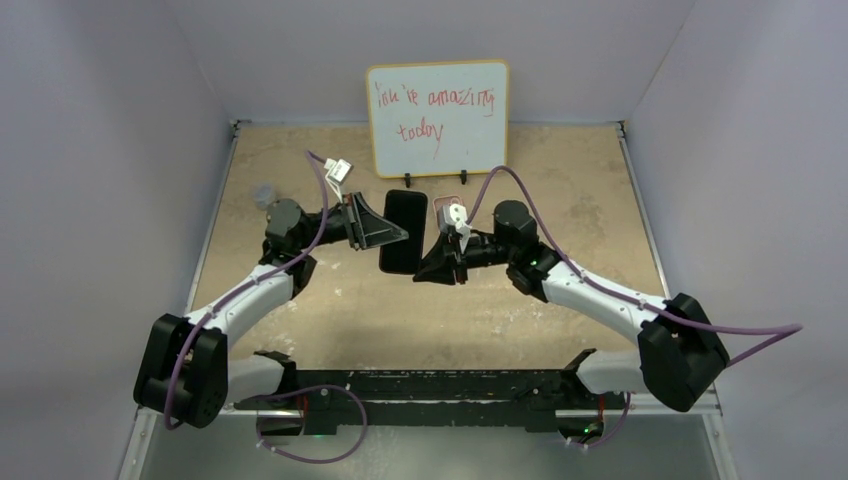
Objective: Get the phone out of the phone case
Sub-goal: Remove the phone case from the phone.
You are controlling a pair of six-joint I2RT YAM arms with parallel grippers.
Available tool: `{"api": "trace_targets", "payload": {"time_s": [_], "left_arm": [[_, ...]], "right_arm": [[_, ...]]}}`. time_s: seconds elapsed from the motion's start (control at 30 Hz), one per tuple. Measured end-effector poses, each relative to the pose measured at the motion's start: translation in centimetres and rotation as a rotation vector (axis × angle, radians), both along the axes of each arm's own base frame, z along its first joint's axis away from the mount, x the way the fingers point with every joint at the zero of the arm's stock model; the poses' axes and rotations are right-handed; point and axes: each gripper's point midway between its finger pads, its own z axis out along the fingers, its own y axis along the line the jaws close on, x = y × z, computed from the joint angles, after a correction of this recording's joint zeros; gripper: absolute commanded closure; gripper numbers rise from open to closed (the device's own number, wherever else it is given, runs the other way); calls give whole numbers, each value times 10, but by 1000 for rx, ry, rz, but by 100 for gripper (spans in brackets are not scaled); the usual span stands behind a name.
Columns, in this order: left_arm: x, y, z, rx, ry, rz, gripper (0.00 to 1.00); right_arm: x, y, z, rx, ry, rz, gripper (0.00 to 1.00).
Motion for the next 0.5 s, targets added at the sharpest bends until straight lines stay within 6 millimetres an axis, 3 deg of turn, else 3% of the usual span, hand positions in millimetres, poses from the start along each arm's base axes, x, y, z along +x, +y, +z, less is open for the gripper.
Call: {"api": "trace_targets", "payload": {"time_s": [0.33, 0.5], "left_arm": [[7, 0, -1, -20, 101, 54, 100], [0, -3, -3, -11, 117, 36, 100]], "right_arm": [[17, 3, -7, -14, -105, -72, 100], [26, 4, -6, -5, -99, -126, 82]]}}
